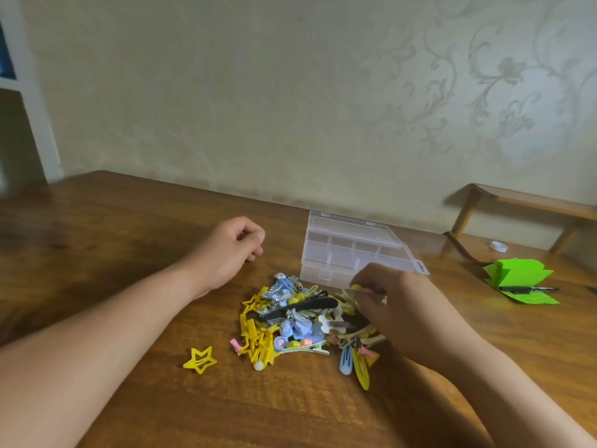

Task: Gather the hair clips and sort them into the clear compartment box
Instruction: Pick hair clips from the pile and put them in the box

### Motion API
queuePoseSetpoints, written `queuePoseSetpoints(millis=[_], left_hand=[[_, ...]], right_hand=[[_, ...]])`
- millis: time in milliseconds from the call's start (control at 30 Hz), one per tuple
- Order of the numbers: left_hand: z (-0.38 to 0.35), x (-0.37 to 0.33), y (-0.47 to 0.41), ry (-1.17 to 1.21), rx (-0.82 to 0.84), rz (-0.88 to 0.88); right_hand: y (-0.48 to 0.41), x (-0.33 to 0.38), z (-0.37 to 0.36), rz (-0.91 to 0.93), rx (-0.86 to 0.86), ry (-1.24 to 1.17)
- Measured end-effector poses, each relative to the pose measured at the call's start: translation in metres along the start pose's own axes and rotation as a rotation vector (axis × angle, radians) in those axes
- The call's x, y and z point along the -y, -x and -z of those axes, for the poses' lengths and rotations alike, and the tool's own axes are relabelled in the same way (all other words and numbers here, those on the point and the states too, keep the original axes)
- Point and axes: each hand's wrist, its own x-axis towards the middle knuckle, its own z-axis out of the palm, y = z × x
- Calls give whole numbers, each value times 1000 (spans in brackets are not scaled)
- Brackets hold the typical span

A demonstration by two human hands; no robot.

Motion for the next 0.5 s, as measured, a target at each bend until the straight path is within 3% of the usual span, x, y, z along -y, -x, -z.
queuePoseSetpoints(millis=[167, 400, 500], left_hand=[[-3, -1, 0, -69, 8, -43], [-18, -5, -4, -214, 82, -136], [-20, -4, -7, -286, 98, -142]], right_hand=[[0, -3, -2, 33, -82, -108], [-13, 3, 9, -85, -234, -415], [-54, 17, 22, -129, -228, -377]])
